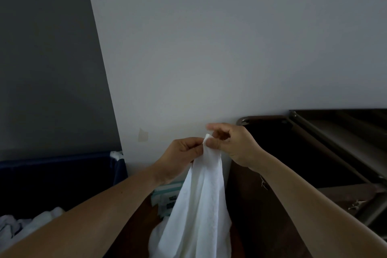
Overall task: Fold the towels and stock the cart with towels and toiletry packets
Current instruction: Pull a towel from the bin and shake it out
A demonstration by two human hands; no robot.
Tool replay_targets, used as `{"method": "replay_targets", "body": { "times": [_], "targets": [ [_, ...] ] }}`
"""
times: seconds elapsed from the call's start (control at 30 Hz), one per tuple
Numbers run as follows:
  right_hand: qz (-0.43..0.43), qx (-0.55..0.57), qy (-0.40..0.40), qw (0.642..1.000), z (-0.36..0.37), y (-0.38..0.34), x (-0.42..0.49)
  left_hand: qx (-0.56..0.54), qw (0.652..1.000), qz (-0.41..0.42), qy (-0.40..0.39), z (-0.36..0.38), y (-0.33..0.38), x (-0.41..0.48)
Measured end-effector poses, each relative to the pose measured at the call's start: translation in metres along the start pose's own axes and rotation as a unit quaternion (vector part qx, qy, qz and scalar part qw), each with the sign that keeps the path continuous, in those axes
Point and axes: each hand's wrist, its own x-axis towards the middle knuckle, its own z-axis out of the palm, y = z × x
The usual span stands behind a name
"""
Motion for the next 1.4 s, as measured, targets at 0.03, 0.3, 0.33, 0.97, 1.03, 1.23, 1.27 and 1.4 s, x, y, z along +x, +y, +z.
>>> {"method": "replay_targets", "body": {
  "times": [0.03,0.3,0.33,0.97,1.03,1.23,1.27,1.4],
  "targets": [
    [0.001,-0.005,-0.002,1.0,0.001,0.0,-0.001,0.0,1.0,0.006,0.007,0.001,-0.001,0.0],
    [-0.002,-0.014,0.071,0.997,0.011,0.003,-0.005,0.057,0.994,0.015,0.086,0.012,-0.004,-0.001],
    [-0.003,-0.021,0.083,0.996,0.012,0.004,-0.006,0.083,0.992,0.011,0.099,0.013,-0.003,0.0],
    [-0.125,0.027,0.159,0.979,-0.026,-0.081,0.055,0.498,0.835,0.205,0.11,-0.046,0.02,-0.006],
    [-0.15,0.032,0.144,0.978,-0.024,-0.09,0.056,0.537,0.787,0.29,0.095,-0.041,0.022,-0.009],
    [-0.169,-0.046,0.047,0.983,-0.028,-0.11,0.055,0.339,0.898,0.256,0.111,-0.015,0.061,-0.001],
    [-0.164,-0.05,0.04,0.984,-0.028,-0.111,0.054,0.266,0.937,0.211,0.088,-0.011,0.068,0.0],
    [-0.17,-0.058,0.045,0.983,-0.033,-0.11,0.05,-0.017,0.992,0.108,0.054,-0.01,0.085,-0.001]
  ]
}}
